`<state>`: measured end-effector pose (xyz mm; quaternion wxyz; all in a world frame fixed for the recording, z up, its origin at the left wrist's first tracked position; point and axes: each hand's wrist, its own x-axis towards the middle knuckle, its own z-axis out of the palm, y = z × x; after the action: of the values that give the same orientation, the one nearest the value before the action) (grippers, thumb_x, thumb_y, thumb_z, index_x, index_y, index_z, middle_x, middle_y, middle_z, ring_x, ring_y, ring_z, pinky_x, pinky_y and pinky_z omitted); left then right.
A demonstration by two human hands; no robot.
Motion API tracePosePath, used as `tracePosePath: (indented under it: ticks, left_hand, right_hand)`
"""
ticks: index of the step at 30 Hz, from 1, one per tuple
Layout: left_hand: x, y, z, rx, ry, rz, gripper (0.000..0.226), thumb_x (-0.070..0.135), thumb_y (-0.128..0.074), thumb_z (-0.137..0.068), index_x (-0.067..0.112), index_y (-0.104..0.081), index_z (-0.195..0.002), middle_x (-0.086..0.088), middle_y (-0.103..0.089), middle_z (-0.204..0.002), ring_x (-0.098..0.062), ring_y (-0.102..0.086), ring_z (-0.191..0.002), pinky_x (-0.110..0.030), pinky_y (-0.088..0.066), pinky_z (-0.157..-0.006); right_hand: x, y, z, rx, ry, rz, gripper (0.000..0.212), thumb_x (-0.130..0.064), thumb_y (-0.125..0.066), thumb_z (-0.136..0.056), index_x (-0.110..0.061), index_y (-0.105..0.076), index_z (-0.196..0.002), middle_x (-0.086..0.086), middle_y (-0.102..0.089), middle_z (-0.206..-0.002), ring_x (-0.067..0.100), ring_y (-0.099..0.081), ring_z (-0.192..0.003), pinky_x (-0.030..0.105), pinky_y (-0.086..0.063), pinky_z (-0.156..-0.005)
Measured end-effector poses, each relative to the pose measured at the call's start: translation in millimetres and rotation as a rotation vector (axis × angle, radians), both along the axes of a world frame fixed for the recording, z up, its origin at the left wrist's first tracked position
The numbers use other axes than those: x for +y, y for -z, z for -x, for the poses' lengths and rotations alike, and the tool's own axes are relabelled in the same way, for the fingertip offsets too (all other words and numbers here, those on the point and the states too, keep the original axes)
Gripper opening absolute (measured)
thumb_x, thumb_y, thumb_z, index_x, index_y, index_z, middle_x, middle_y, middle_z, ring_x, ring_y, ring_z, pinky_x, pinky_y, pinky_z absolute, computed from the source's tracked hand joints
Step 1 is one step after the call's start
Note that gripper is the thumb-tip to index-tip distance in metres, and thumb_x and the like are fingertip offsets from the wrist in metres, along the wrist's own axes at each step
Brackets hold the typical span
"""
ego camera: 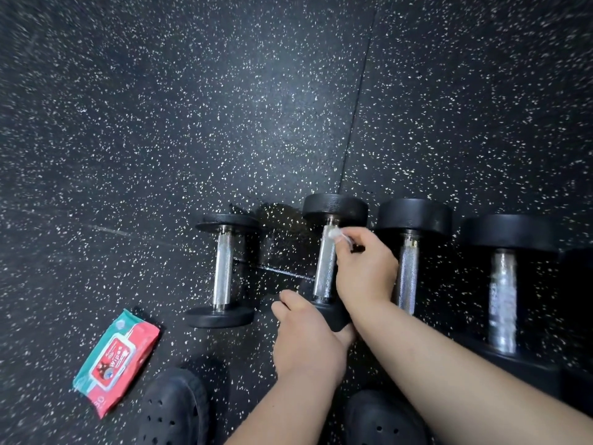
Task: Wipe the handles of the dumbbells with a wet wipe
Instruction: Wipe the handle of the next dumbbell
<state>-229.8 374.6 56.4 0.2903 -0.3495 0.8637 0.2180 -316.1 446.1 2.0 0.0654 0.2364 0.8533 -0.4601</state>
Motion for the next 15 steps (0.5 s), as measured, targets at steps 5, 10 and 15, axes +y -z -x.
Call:
tracePosePath:
  ticks: [5,10,15]
  left_hand:
    - [-1.7,-1.4,0.8,-0.018,-0.001,-0.017,0.099,0.063,-0.083,-0.075,0.012,-0.027,-0.137,-0.005,-0.038,-0.134,-0.028,-0.067,-0.108,-0.037,-0.047,-0.076]
    - [-0.3,-0.4,-0.6,-0.007,-0.003,-0.009,0.1,0.066,-0.081,-0.075,0.011,-0.026,-0.138,-0.004,-0.038,-0.131,-0.028,-0.067,-0.104,-0.038,-0.048,-0.075]
    - [-0.8,-3.2,1.1,-0.027,-0.007,-0.028,0.103,0.07,-0.083,-0.07,0.013,-0.027,-0.136,-0.004,-0.038,-0.133,-0.028,-0.065,-0.11,-0.038,-0.047,-0.077]
  right_hand:
    - [-2.3,0.9,-8.0,-0.05,0.06,0.087,0.014,-0.055,-0.068,-0.094,-0.042,-0.072,-0.094,-0.019,-0.074,-0.077,0.009,-0.072,-0.074,0.039,-0.059,-0.078]
    - [-4.3,2.3,-5.3,-0.085,0.127,0.172,0.006,-0.041,-0.071,-0.096,-0.037,-0.074,-0.092,-0.021,-0.076,-0.088,0.004,-0.073,-0.086,0.039,-0.059,-0.09]
    - [-10.3,9.1,9.1,-0.215,0.319,0.534,0.008,-0.026,-0.073,-0.099,-0.034,-0.073,-0.096,-0.011,-0.081,-0.097,0.012,-0.077,-0.095,0.046,-0.061,-0.098]
